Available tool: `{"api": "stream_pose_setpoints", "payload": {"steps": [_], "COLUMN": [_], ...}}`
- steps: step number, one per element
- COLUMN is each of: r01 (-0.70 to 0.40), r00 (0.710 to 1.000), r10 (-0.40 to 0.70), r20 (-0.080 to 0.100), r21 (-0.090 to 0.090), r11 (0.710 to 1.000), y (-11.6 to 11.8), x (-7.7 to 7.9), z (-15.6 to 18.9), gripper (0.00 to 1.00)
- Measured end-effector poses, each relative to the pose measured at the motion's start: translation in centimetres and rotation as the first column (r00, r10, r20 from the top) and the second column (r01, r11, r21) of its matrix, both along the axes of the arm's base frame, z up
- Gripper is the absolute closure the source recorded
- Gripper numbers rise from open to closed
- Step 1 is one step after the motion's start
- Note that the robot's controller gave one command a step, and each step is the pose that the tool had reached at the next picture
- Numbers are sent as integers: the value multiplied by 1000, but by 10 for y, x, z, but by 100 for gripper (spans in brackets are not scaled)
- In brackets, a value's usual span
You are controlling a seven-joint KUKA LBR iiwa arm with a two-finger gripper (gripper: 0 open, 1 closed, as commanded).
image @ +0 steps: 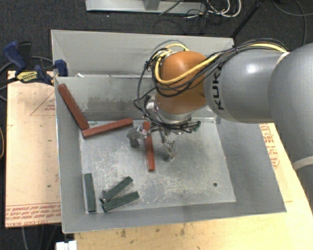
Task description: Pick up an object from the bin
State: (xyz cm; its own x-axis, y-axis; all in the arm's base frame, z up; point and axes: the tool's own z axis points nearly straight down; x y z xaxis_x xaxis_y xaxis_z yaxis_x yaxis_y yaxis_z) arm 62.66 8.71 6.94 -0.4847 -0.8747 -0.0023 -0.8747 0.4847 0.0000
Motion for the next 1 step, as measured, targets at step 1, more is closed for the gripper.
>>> {"api": "stream_pose_setpoints", "payload": {"steps": [1], "r01": [4], "r00": [1000], "r10": [-4], "r20": [1], "r21": [1], "r11": [1000], "y": [0], "x": [1], "z": [0], "gripper": [0]}}
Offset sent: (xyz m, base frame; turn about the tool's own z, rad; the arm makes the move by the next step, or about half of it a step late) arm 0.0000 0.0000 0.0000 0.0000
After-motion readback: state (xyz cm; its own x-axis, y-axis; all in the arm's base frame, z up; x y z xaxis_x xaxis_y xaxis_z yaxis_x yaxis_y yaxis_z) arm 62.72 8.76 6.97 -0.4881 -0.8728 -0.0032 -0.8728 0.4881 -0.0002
